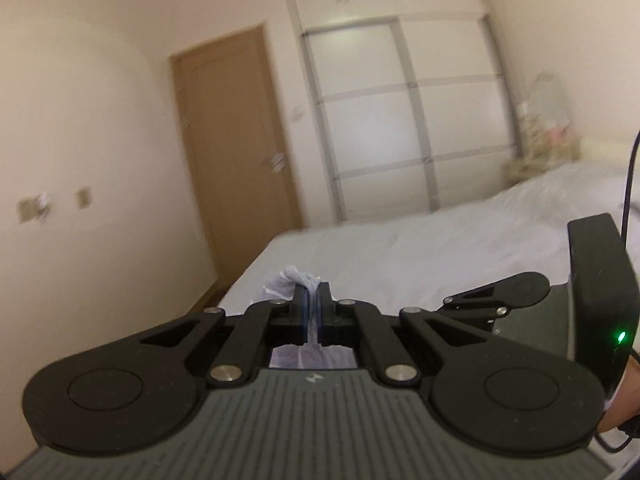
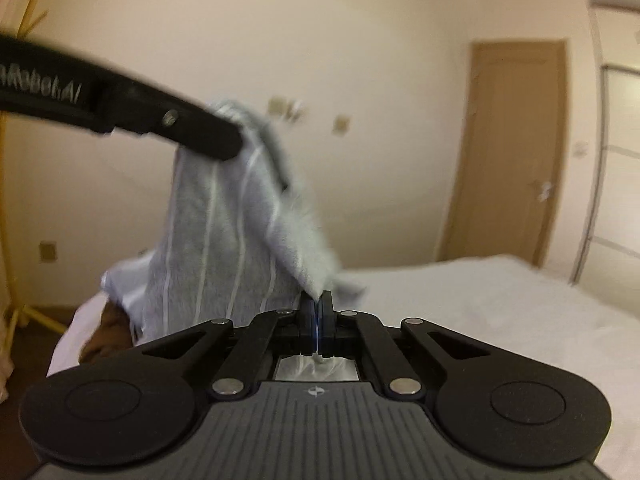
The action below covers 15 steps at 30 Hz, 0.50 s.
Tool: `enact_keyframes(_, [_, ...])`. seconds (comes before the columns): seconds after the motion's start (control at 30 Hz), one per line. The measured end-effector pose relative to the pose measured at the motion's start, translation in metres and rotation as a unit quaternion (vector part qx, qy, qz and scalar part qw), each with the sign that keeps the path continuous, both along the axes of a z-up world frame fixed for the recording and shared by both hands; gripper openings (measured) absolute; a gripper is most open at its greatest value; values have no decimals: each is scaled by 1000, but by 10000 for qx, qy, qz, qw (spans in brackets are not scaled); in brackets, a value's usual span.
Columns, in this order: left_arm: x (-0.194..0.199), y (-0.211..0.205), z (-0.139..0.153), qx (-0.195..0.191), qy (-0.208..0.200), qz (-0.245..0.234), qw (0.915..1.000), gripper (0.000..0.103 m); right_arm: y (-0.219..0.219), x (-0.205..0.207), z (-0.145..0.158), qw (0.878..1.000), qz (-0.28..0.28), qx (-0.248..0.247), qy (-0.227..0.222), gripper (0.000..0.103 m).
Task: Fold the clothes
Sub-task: 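Grasp the striped shirt with both grippers and lift it off the pile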
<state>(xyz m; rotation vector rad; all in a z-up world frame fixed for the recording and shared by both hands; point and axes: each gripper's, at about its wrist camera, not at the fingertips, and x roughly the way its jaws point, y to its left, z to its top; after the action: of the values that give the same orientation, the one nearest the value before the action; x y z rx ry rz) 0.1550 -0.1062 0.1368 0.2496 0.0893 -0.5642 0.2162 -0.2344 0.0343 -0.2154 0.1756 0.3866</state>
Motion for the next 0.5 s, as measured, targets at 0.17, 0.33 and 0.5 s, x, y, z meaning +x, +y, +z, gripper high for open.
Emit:
enact_keyframes(0.17, [-80, -55, -1, -681, 48, -1107, 9915, 2, -77, -108, 35, 9951, -806, -102, -559, 0])
enact_keyframes(0.33, [-136, -124, -59, -643, 1117, -1937, 9726, 12, -157, -213, 24, 9770, -2007, -460, -547, 0])
enact_keyframes(0.5, [-160, -160, -132, 169, 2137, -1926, 9576, 20, -240, -277, -37, 9394, -3355, -499, 497, 0])
